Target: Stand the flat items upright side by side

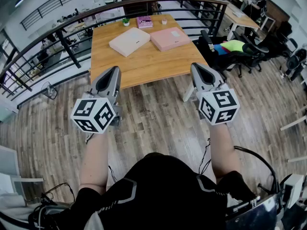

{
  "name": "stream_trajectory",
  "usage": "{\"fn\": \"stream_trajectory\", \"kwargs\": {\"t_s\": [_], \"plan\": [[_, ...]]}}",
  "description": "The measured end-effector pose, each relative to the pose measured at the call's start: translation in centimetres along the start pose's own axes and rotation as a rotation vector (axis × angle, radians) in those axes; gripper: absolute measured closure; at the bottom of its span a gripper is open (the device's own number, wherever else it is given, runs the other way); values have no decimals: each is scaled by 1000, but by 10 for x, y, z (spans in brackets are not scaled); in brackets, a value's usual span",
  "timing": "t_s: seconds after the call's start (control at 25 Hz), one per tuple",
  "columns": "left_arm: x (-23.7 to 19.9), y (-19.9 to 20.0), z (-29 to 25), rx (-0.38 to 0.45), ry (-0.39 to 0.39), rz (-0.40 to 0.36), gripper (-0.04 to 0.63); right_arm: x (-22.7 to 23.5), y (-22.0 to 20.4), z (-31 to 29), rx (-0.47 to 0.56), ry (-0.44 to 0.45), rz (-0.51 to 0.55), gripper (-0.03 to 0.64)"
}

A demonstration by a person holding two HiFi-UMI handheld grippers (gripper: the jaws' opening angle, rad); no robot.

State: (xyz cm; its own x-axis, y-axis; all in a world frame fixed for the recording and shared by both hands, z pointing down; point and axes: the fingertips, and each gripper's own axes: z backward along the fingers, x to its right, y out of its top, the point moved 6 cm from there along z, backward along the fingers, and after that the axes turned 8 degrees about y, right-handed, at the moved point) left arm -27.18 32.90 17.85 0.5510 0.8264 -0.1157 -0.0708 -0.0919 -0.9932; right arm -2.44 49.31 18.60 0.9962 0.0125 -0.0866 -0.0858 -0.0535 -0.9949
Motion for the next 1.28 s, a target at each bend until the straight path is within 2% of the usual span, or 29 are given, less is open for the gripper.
{"fn": "stream_trajectory", "kwargs": {"t_s": [0.32,0.52,0.68,0.88,1.04,1.28], "plan": [[7,1,13,3,50,-39,569,-10,3,7,1,14,-5,609],[0,3,18,3,113,-48,569,-16,5,9,34,40,-32,607],[0,2,22,9,102,-35,568,-20,6,10,44,51,-46,607],[2,2,28,3,86,-107,563,-27,6,12,37,34,-44,606],[-2,0,32,8,49,-86,453,-31,5,10,30,24,-41,606],[-12,-4,33,11,20,-71,334,-36,2,4,34,34,-43,420]]}}
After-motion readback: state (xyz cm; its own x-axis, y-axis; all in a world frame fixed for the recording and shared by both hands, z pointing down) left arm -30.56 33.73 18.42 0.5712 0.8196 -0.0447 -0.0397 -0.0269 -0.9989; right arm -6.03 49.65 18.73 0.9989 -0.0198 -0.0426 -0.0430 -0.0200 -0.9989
